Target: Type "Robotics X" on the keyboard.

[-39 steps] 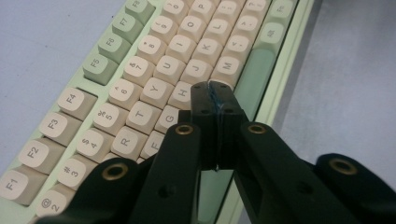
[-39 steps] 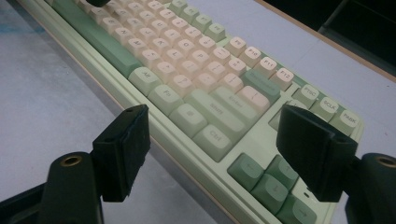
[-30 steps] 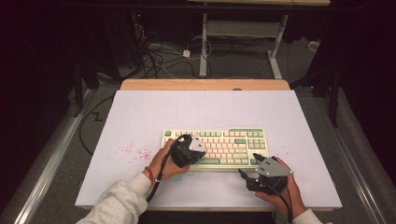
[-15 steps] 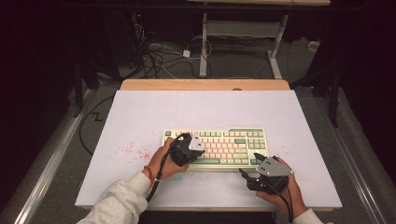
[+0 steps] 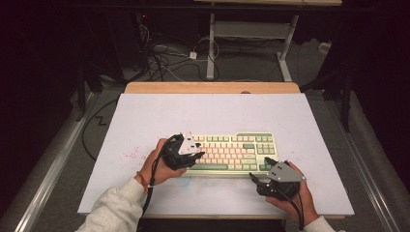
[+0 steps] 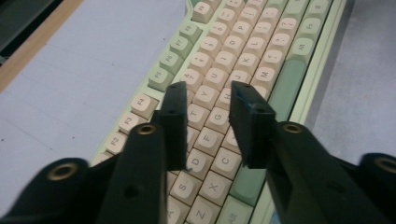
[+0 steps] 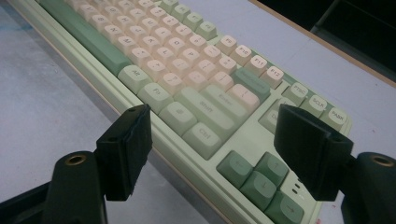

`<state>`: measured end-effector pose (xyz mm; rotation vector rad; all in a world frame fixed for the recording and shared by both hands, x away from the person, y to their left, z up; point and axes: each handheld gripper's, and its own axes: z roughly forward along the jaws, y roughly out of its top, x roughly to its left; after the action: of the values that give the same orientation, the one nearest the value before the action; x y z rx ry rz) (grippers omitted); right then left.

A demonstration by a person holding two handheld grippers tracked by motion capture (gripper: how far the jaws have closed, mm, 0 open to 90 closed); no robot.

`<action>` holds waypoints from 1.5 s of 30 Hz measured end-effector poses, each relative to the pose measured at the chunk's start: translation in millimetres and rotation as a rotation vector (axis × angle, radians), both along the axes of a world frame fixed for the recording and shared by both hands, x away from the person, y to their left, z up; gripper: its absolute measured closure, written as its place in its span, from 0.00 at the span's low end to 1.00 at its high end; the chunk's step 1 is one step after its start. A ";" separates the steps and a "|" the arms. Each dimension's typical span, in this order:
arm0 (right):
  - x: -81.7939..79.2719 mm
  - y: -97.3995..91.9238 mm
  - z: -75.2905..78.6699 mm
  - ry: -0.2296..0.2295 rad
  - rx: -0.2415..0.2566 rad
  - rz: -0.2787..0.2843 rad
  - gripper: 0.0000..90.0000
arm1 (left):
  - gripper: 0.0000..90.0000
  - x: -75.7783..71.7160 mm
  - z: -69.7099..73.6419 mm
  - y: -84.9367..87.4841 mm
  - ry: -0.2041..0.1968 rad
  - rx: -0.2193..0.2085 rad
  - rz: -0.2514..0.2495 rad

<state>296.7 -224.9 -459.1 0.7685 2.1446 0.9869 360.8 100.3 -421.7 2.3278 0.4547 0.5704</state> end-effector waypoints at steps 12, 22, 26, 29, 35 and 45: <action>-1.6 0.9 0.7 0.005 0.007 0.020 0.32 | 0.26 -13.8 -3.2 29.9 -0.068 -0.064 0.058; -1.4 1.5 0.8 0.007 0.005 0.018 0.32 | 0.22 -27.9 -9.1 52.6 -0.145 -0.054 0.112; -0.9 1.3 1.5 0.003 0.000 0.006 0.32 | 0.22 -33.7 -12.4 60.0 -0.166 -0.037 0.118; -0.4 1.1 1.3 0.003 -0.002 0.005 0.32 | 0.22 -37.1 -14.5 65.1 -0.155 -0.045 0.122; 0.6 0.6 2.2 0.002 -0.001 0.003 0.33 | 0.22 -42.3 -17.5 76.5 -0.161 -0.046 0.146; 3.8 -0.6 3.8 0.003 0.005 0.000 0.38 | 0.22 -50.8 -33.7 92.7 -0.126 -0.028 0.180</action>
<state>300.5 -225.5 -455.3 0.7727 2.1453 0.9920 310.0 193.1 -455.3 2.2227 0.6120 0.7863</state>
